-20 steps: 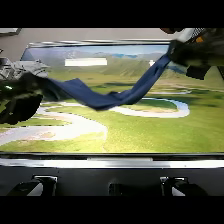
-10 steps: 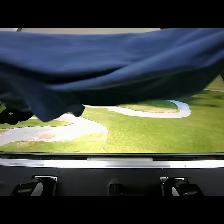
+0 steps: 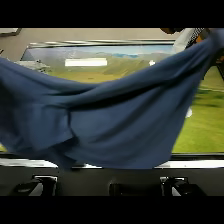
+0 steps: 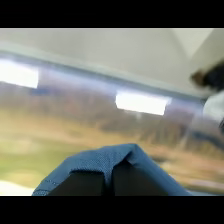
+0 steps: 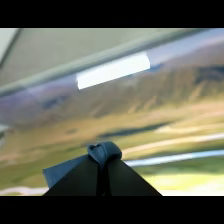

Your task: Fold the clothes and pants, and hang the long-sleeved shirts on hangers.

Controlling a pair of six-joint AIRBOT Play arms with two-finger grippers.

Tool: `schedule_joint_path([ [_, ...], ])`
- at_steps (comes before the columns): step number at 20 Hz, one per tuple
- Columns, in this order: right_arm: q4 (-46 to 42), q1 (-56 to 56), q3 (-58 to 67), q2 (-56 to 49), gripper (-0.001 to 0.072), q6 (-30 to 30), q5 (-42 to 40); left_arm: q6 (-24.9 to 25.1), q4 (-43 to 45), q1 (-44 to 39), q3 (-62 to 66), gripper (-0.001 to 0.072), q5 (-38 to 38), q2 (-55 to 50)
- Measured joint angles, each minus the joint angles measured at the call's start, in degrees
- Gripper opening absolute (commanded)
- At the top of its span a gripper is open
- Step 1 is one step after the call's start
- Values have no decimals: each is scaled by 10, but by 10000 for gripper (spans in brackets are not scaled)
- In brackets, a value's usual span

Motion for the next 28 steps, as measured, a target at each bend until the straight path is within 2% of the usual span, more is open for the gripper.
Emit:
schedule_joint_path([
  [2, 0, 0, -2, -90, 30, 0, 38, 2, -1, -20, -41, 23, -4, -71],
  [5, 3, 0, -2, -240, 30, -4, 48, 22, -3, -56, -84, 22, 8, -198],
  [8, 15, 0, -2, -370, 30, -7, 17, 32, -13, -83, -101, 22, 47, -319],
  [11, 44, 0, -2, -457, 30, -10, -16, 37, -43, -95, -107, 32, 89, -406],
  [12, 55, 0, -2, -477, 34, -10, -25, 39, -54, -96, -108, 82, 99, -425],
  [13, 65, 0, -2, -491, 83, -10, -31, 39, -63, -96, -109, 230, 106, -439],
  [14, 74, 0, -2, -500, 184, -14, -36, 39, -67, -95, -109, 450, 110, -448],
  [15, 85, -2, -1, -506, 228, -23, -38, 40, -72, -91, -108, 554, 111, -455],
  [19, 158, -34, 0, -489, 251, -109, 0, 53, -80, -49, -76, 552, 57, -459],
  [22, 190, -89, -4, -440, 261, -208, 92, 88, -82, 7, -57, 552, -22, -431],
  [23, 196, -110, -15, -421, 297, -234, 120, 96, -82, 28, -56, 552, -46, -416],
  [24, 205, -133, -34, -396, 340, -257, 142, 102, -83, 52, -61, 552, -63, -397],
  [28, 221, -195, -208, -281, 347, -324, 171, 115, -87, 135, -122, 551, -103, -318],
])
